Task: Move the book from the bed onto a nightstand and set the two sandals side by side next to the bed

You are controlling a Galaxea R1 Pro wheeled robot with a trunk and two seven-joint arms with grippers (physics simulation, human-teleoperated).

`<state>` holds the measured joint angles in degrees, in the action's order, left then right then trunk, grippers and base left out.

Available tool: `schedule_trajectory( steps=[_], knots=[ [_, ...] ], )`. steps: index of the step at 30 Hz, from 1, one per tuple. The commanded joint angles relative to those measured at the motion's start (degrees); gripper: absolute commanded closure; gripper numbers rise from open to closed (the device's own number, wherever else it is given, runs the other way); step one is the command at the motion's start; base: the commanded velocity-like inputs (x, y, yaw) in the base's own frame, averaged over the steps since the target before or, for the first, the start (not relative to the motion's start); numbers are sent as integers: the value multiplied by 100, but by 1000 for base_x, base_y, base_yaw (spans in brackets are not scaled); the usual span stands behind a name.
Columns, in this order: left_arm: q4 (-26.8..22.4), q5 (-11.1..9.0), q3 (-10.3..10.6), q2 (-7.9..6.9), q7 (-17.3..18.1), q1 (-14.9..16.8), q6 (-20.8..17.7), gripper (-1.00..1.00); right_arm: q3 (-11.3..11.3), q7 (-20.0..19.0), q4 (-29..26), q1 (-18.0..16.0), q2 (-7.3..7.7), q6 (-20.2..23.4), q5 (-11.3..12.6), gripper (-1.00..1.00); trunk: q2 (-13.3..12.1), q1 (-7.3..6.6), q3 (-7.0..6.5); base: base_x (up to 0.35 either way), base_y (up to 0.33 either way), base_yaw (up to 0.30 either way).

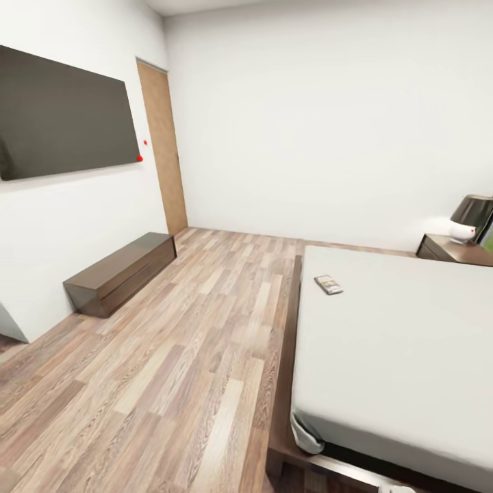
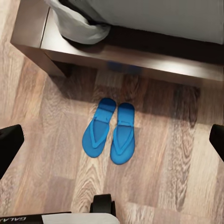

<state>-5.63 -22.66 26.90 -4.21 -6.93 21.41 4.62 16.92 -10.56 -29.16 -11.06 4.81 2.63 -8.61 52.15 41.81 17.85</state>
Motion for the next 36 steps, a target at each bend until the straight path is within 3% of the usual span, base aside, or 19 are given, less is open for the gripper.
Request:
schedule_trajectory(
  steps=[1,36],
  knots=[
    [0,-46,50,-1,-18,4,12,-100,48,-51,-13,-1,-6,31,-59,-100,5,0,10,0,0,275],
    [-5,-46,50,3,-18,4,14,-100,48,-51,-12,-2,-15,28,-57,-100,5,0,115,0,0,277]
  ],
)
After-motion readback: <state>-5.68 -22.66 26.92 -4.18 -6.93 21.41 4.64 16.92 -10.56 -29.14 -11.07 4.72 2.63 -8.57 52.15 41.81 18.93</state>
